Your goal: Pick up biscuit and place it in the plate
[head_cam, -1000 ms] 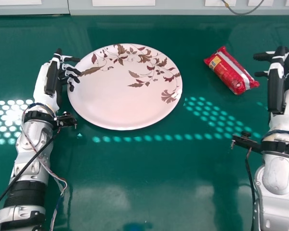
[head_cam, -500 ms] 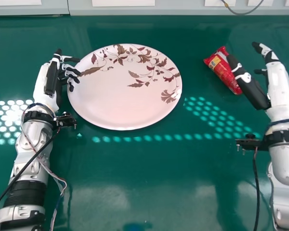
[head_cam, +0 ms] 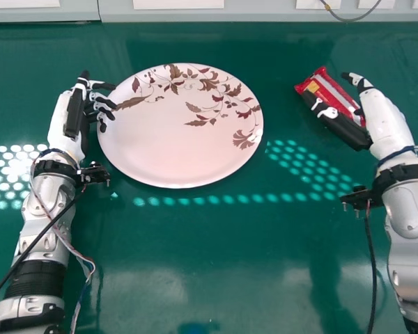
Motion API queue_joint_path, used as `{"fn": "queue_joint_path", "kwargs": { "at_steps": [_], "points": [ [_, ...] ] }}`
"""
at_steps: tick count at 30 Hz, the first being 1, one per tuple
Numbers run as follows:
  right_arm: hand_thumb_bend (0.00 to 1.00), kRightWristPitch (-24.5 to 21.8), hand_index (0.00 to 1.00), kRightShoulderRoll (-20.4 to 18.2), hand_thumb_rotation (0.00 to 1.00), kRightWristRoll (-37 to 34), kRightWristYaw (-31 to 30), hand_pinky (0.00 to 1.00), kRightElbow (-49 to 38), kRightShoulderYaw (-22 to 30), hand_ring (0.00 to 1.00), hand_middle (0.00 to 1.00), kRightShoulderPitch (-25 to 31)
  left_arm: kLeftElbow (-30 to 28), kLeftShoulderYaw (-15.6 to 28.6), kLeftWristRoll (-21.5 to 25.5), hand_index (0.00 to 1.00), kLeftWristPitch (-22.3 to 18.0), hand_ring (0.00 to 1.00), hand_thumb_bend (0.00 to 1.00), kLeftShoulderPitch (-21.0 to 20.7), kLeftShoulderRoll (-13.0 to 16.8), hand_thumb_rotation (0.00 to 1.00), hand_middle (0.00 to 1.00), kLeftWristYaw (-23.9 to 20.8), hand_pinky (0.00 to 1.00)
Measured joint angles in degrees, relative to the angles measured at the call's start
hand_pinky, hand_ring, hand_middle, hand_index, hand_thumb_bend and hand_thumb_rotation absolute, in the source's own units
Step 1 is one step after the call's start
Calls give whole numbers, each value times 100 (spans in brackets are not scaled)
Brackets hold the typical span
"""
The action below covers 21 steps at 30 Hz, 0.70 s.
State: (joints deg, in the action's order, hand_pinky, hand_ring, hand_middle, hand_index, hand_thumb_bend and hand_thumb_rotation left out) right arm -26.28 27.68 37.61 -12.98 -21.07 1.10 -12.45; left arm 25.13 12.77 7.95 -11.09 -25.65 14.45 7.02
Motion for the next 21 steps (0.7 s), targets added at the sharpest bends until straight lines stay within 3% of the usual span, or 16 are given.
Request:
{"fn": "queue_joint_path", "kwargs": {
  "at_steps": [13, 16, 21],
  "points": [
    [100, -69, 100, 106, 56, 92, -123, 84, 170, -64, 100, 100, -57, 67, 0, -1, 48, -23, 23, 48, -33, 68, 8, 30, 32, 5],
    [100, -113, 100, 160, 56, 148, -196, 92, 173, -97, 100, 100, -75, 83, 0, -2, 48, -22, 23, 48, -33, 109, 8, 31, 30, 5],
    [100, -196, 100, 251, 58, 362, -268, 97, 210, -151, 100, 100, -106, 88, 1, -3, 48, -14, 23, 48, -33, 142, 8, 31, 11, 4]
  ]
}}
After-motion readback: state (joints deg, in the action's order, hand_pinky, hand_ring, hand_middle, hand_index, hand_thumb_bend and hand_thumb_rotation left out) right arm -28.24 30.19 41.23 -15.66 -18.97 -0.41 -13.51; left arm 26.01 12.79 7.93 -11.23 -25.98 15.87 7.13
